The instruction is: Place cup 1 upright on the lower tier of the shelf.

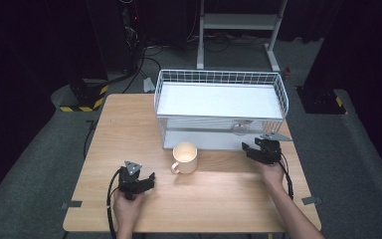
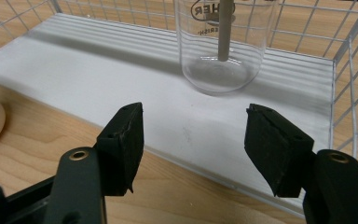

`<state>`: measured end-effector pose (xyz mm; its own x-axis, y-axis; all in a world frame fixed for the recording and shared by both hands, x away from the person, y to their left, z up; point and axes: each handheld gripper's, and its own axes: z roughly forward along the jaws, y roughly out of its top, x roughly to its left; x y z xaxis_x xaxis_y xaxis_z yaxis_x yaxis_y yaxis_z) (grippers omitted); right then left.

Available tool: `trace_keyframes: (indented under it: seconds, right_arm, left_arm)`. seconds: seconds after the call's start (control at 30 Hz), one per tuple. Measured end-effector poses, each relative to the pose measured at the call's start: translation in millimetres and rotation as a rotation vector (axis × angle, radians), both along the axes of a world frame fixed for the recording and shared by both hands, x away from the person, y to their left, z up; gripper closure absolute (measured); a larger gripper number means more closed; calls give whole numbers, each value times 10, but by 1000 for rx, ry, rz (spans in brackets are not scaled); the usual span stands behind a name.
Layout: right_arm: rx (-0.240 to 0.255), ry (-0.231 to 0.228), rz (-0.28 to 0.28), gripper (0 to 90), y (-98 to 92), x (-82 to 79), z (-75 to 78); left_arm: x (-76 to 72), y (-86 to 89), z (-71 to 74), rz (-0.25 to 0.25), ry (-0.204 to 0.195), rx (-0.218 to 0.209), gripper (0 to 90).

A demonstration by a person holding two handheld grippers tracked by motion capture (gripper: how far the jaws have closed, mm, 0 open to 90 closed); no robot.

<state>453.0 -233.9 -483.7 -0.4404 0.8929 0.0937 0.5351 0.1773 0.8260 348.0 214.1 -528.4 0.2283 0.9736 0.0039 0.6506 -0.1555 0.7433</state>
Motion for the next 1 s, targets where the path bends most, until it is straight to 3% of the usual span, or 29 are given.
trace_keyframes:
  seconds: [0.3, 1.0]
  right_arm:
    - [29, -40, 12, 370, -61, -134, 92]
    - [46, -39, -10, 370, -282, -358, 25]
  left_arm:
    - [0, 0, 0, 0, 0, 0, 233]
    - [0, -1, -1, 1, -2, 0, 233]
